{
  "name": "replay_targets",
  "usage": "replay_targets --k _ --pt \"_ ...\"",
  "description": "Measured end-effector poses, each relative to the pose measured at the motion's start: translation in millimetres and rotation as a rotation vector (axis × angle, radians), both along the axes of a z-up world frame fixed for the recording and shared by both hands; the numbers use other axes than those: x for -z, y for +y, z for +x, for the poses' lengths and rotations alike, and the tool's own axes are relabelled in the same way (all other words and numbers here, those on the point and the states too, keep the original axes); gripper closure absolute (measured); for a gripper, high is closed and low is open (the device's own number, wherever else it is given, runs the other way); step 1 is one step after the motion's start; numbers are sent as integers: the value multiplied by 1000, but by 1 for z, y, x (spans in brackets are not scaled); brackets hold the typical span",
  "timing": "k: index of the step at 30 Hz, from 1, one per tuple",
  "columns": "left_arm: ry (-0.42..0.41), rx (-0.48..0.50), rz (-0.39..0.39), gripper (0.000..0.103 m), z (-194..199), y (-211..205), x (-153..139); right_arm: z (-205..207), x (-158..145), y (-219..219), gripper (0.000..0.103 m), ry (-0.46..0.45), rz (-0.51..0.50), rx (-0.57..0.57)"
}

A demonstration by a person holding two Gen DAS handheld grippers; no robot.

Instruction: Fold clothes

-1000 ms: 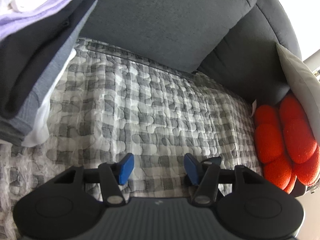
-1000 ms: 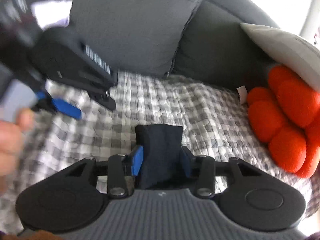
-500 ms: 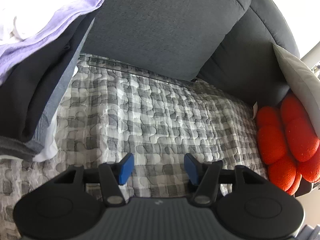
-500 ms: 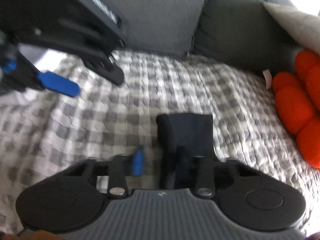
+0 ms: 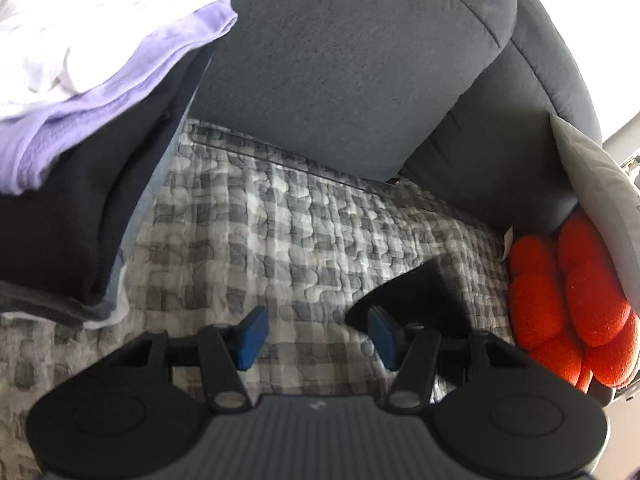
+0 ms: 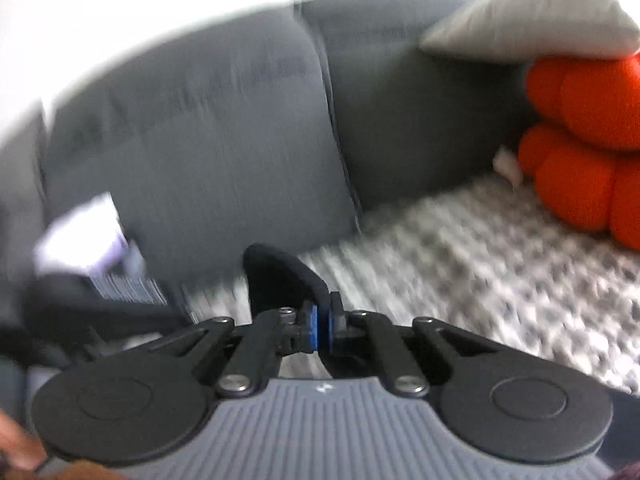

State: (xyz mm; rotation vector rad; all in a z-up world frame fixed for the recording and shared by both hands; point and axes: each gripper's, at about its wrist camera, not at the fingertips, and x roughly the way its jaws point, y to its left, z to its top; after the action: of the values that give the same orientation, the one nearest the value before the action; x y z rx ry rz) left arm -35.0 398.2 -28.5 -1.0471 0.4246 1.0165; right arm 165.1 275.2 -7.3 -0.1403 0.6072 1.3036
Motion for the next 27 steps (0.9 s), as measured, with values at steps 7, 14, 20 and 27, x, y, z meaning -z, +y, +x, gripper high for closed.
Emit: replay_targets --k 7,14,20,27 --pt "-3 -12 34 46 -7 -2 -7 -49 30 27 86 -118 -219 -122" --pt "-2 -4 23 46 -6 -1 -8 -15 -23 -13 56 -129 -85 4" --pt "10 23 10 46 -1 -1 -4 30 -63 -77 42 -129 -16 130" --pt "60 210 17 43 32 -14 2 82 -30 -128 42 -229 -298 329"
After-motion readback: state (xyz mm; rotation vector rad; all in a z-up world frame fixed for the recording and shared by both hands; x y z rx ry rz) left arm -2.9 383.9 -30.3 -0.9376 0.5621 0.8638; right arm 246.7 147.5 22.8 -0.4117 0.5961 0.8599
